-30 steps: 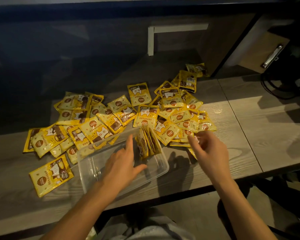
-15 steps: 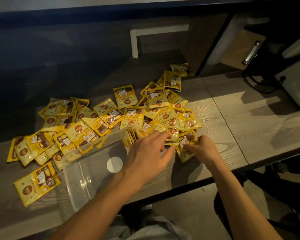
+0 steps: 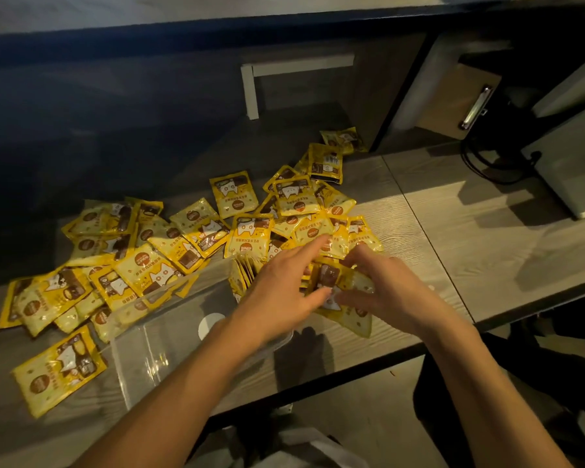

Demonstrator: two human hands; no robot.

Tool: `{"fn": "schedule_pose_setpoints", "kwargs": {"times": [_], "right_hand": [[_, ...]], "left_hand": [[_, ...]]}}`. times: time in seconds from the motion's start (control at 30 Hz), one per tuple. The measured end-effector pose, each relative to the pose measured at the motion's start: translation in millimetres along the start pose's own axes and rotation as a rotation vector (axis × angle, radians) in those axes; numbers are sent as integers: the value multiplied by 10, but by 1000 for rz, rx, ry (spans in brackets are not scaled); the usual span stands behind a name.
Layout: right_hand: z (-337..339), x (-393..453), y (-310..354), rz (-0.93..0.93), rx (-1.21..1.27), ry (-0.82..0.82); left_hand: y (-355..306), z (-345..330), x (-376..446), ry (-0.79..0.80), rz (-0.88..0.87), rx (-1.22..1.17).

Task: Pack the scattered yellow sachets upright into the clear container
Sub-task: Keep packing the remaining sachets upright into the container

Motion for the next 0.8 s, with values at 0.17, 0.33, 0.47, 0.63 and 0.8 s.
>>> {"fn": "schedule_pose_setpoints", "kwargs": {"times": [0.17,0.33,0.47,0.63,0.8], "right_hand": [[-46,87,140,65,407,65],[-209,288,-96,-80,987,-407],[-308,600,-362,-429,582,-485],[-371,936,-442,-599,347,-355],[-392,945,-362,-600,360,-403]], "left_hand": [[137,300,-166,-110,63,-101],[327,435,-415,-270,222,-343],[433,431,-480,-275,365,-576],[447,392,-458,-347,349,-698],[458,398,-427,-464,332,-608]]}}
Point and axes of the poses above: each hand's wrist, its own x-axis towards the middle knuckle, its own z-axis out of the back of the hand, y = z × x, the point moved 2 cm from there along x, towards the middle knuckle, and after that the axes turned 9 degrees about y, right-handed, at the moved point
